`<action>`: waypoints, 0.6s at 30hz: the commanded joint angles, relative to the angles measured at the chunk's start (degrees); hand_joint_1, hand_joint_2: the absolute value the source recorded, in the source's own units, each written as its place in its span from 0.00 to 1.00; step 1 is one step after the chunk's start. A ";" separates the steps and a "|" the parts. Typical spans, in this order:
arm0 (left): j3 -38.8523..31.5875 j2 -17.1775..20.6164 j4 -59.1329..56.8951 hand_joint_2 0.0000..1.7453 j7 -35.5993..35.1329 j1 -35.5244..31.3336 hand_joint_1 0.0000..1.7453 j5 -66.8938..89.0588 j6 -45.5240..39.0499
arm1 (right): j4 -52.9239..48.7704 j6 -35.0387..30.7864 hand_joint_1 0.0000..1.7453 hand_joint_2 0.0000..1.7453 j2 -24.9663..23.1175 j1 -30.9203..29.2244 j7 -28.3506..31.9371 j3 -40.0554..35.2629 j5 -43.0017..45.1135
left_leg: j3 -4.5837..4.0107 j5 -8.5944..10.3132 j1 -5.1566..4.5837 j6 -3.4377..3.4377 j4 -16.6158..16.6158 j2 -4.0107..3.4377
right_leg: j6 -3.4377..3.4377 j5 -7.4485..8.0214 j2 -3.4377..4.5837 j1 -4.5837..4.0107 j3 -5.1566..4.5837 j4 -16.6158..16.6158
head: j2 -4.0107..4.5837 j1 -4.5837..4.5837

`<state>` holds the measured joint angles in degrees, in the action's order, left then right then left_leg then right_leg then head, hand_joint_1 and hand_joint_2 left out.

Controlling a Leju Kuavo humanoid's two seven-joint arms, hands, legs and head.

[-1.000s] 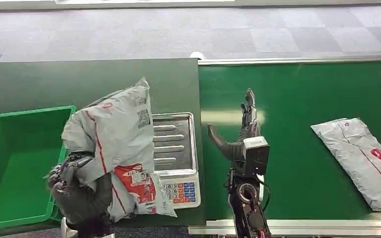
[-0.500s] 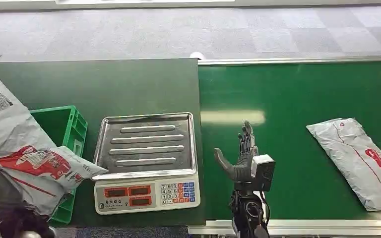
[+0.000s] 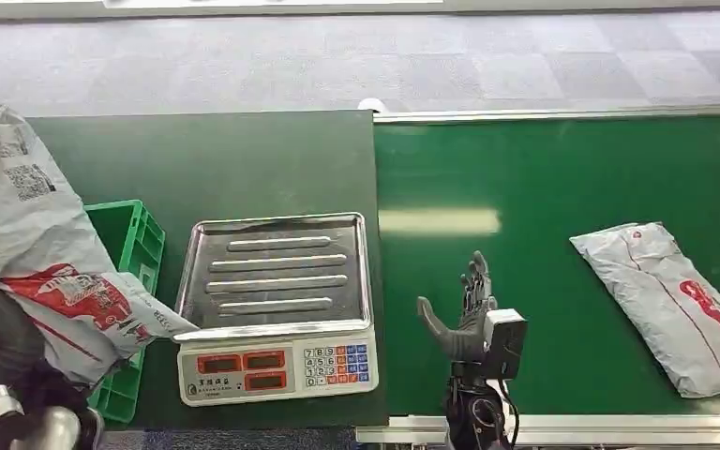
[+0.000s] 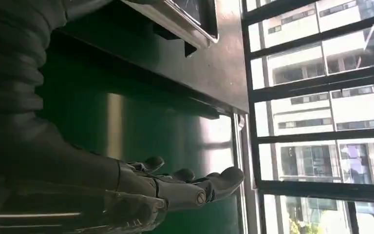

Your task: Moved the parcel from conveyor to table for the left to box.

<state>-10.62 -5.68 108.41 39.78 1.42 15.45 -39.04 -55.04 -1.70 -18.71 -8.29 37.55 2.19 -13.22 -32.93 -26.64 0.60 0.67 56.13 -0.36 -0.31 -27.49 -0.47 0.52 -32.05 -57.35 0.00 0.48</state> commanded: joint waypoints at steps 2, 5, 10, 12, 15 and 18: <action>-2.37 2.32 -5.13 1.00 0.22 -1.08 0.76 -1.82 -0.96 | 3.00 0.35 0.00 1.00 0.41 -0.82 -0.49 1.87 -0.05 | 0.14 0.01 0.01 -0.02 -0.10 0.03 | 0.02 0.01 0.02 -0.01 0.14 0.11 | 0.00 0.00; -3.74 1.48 -7.77 1.00 0.22 -2.18 0.77 -1.11 -0.34 | 3.29 0.74 0.00 1.00 0.34 -0.80 -0.61 2.20 -0.37 | 0.10 0.02 0.00 -0.02 -0.07 0.07 | 0.00 0.00 -0.03 0.00 0.12 0.08 | 0.00 -0.02; -10.01 1.20 -13.45 1.00 0.18 -4.90 1.00 -0.07 2.11 | 4.87 1.36 0.00 1.00 0.13 -1.61 -0.70 2.57 -0.86 | 0.15 0.05 0.01 -0.01 -0.13 0.05 | 0.03 0.03 0.00 -0.01 0.16 0.13 | 0.00 -0.02; -15.77 2.30 -18.34 1.00 -0.27 -7.17 1.00 -4.06 7.60 | 6.60 1.66 0.00 1.00 0.14 -2.44 -0.69 2.71 -1.06 | 0.18 0.07 0.00 0.00 -0.17 0.06 | 0.05 0.05 0.00 -0.01 0.19 0.15 | 0.00 -0.02; -20.31 2.19 -22.16 1.00 0.22 -9.71 0.97 -2.11 11.63 | 7.53 1.61 0.00 1.00 0.27 -2.74 -0.48 3.07 -1.15 | 0.17 0.04 -0.02 0.02 -0.13 -0.07 | 0.04 0.05 0.11 0.01 0.13 0.07 | 0.00 0.00; -19.67 0.61 -22.94 1.00 0.22 -11.48 0.83 0.77 11.94 | 6.75 1.68 0.00 1.00 0.38 -1.99 -0.47 3.41 -1.10 | 0.11 0.05 0.03 0.00 -0.09 0.08 | 0.03 0.01 -0.04 -0.03 0.13 0.07 | 0.00 0.00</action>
<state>-22.54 -3.72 96.19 39.74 -3.74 12.37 -29.02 -52.57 -0.24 -19.15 -8.74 37.05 3.80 -14.43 -32.92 -26.62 0.63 0.68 56.13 -0.37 -0.30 -27.48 -0.46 0.48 -32.05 -57.35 0.00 0.48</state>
